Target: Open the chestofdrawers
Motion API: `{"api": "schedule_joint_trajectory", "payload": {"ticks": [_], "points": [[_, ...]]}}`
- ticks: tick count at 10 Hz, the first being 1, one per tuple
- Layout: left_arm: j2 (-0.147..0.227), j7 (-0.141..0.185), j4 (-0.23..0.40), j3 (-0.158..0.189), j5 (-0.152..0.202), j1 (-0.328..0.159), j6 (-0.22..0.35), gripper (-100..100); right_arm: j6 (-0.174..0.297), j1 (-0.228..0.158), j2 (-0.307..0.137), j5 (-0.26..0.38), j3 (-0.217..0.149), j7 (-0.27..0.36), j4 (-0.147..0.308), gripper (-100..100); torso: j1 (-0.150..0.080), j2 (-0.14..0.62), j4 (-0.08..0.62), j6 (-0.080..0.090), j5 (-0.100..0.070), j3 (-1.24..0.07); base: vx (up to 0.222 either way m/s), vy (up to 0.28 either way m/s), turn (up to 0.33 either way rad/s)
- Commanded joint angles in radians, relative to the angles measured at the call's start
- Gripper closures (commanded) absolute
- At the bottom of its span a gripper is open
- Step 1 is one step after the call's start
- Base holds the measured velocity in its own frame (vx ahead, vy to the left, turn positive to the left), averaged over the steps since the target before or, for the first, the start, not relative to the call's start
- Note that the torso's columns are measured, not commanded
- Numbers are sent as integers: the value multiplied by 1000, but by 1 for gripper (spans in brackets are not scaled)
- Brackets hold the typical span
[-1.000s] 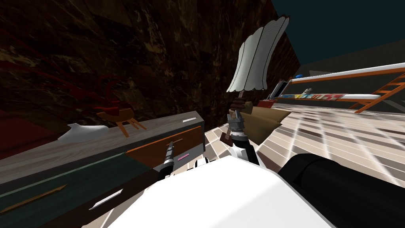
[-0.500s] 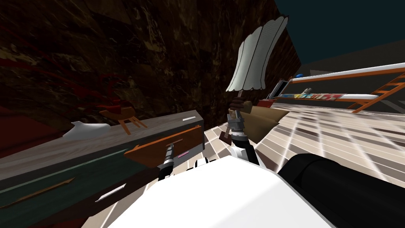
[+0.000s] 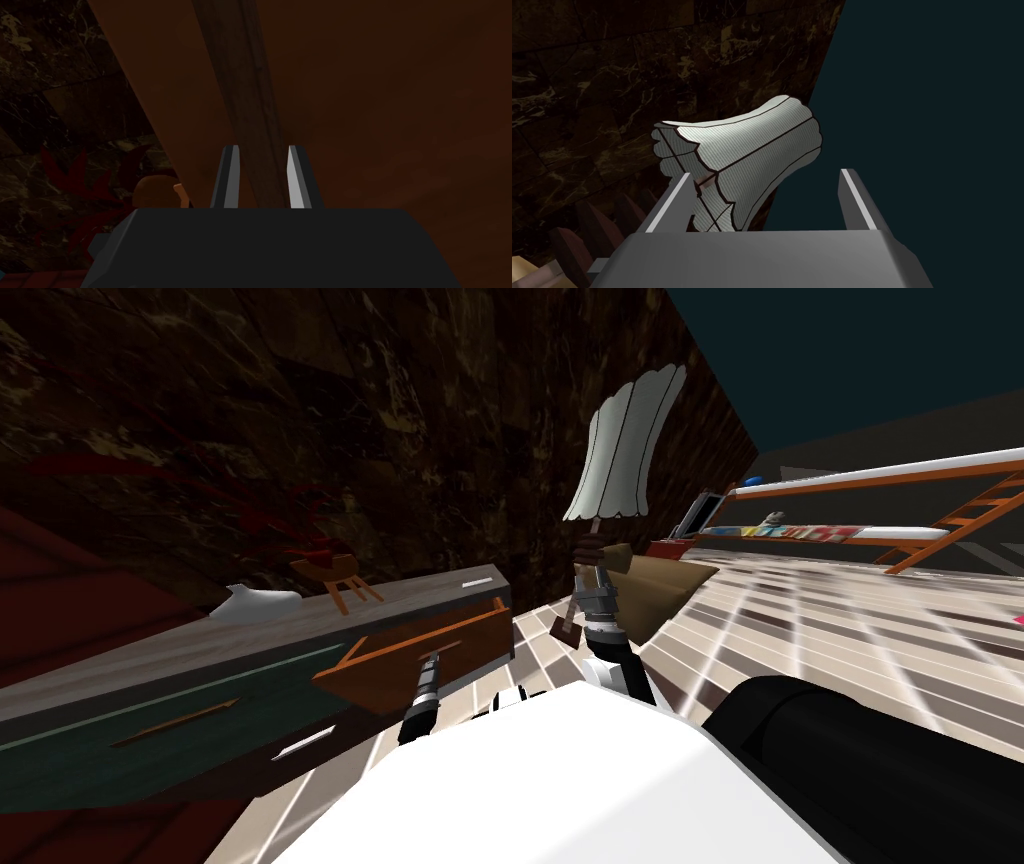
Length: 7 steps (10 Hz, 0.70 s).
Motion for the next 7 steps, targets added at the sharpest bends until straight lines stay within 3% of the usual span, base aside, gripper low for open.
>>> {"api": "schedule_joint_trajectory", "payload": {"ticks": [1,2,3,7], "points": [[0,1,-18,-9,-3,20,-3,100,0,0,0,0,0,0,0,0,0,1,0,0,0,1,-204,-43,10],[-1,1,-14,-7,-2,15,-1,100,0,0,0,0,0,0,0,0,0,1,1,0,0,1,-96,-25,4],[2,7,-61,-8,-2,24,46,-100,0,0,0,0,0,0,0,0,1,-6,1,0,-1,-3,-37,-8,-21],[9,18,-160,-9,-3,36,135,-100,0,0,0,0,0,0,0,0,2,-3,0,0,0,-2,-16,-3,-14]]}}
